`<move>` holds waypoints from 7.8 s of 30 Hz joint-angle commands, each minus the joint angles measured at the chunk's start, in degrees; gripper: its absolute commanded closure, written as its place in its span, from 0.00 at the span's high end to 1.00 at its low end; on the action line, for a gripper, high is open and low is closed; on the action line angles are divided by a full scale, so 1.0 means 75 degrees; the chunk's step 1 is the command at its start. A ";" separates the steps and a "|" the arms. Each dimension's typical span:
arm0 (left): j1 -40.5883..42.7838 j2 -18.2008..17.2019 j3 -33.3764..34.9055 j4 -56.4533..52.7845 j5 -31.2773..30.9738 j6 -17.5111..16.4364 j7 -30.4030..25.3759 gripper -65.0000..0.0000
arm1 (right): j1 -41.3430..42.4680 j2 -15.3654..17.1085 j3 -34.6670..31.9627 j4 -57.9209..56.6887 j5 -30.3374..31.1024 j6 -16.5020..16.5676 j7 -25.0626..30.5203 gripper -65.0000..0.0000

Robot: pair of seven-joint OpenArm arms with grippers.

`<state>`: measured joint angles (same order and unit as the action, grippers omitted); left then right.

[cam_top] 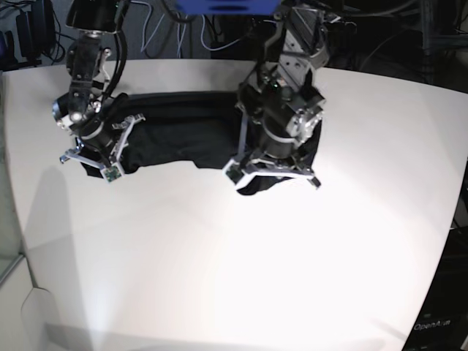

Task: Fold the T-shirt properly
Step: 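Fold the strip end inward with the left gripper and press it down, then reposition the left gripper onto the new folded edge of the strip, then release and regrasp the other strip end with the right gripper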

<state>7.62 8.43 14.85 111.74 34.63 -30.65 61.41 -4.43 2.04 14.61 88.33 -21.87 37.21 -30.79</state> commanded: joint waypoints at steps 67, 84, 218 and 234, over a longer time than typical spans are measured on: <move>-0.0318 0.0077 0.1026 -0.1097 -0.3299 0.1421 -0.0246 0.64 | -0.0014 0.0003 -0.0008 0.0032 -0.0044 0.0038 -0.0203 0.18; -0.0435 0.0077 -0.1084 -0.0558 -0.3522 0.1421 -0.0223 0.00 | -0.0014 0.0003 -0.0008 0.0032 -0.0044 0.0038 -0.0180 0.18; -0.0447 -0.2301 -0.2138 -0.3019 -0.6229 0.2862 0.0094 0.00 | -0.0459 0.0108 0.0590 0.2845 0.0003 0.0372 -0.1832 0.28; -0.0435 -0.2301 -0.2162 -0.3019 -0.6229 0.2862 0.0094 0.00 | -0.0389 -0.0396 0.0894 0.2821 0.0003 0.0372 -0.2618 0.51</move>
<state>3.92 -8.36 -1.08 89.60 -15.49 -10.46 58.67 -8.14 -1.23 21.28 108.62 -21.87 40.25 -51.42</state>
